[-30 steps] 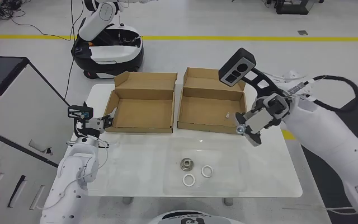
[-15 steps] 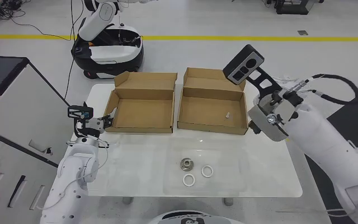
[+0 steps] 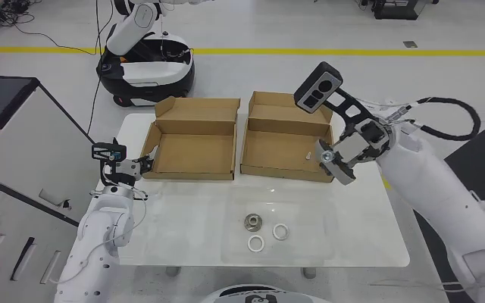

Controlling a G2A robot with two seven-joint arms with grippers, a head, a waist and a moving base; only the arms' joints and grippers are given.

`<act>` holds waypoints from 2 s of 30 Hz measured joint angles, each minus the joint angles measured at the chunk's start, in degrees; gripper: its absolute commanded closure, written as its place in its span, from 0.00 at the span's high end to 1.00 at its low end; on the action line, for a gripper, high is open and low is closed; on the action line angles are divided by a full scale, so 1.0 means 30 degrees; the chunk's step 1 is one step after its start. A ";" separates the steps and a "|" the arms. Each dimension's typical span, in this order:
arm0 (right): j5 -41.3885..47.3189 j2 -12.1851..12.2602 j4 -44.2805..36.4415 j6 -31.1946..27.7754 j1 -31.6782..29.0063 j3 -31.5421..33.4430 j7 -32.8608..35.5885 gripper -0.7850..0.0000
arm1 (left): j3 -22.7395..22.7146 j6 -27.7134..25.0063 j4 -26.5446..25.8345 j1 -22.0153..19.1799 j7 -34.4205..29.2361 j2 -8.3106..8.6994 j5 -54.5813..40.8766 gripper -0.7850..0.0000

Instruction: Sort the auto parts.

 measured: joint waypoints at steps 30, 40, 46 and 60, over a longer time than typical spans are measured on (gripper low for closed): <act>0.1561 -0.0960 -0.0634 0.0713 -0.1259 0.1078 0.0527 0.00 | 0.0000 0.0000 0.0000 0.0000 0.0000 0.0000 0.0000 1.00; 0.1562 -0.0960 -0.0634 0.0713 -0.1259 0.1078 0.0526 0.00 | 0.0000 0.0000 0.0000 0.0000 0.0000 0.0000 0.0000 1.00; 0.1241 -0.0945 -0.0766 0.0889 -0.1447 0.1227 0.0050 0.00 | 0.0000 0.0000 0.0000 0.0000 0.0000 0.0000 0.0000 1.00; -0.7132 0.0492 -0.0336 0.9804 -0.2345 0.5654 -0.3983 0.00 | 0.0000 0.0000 0.0000 0.0000 0.0000 0.0000 0.0000 1.00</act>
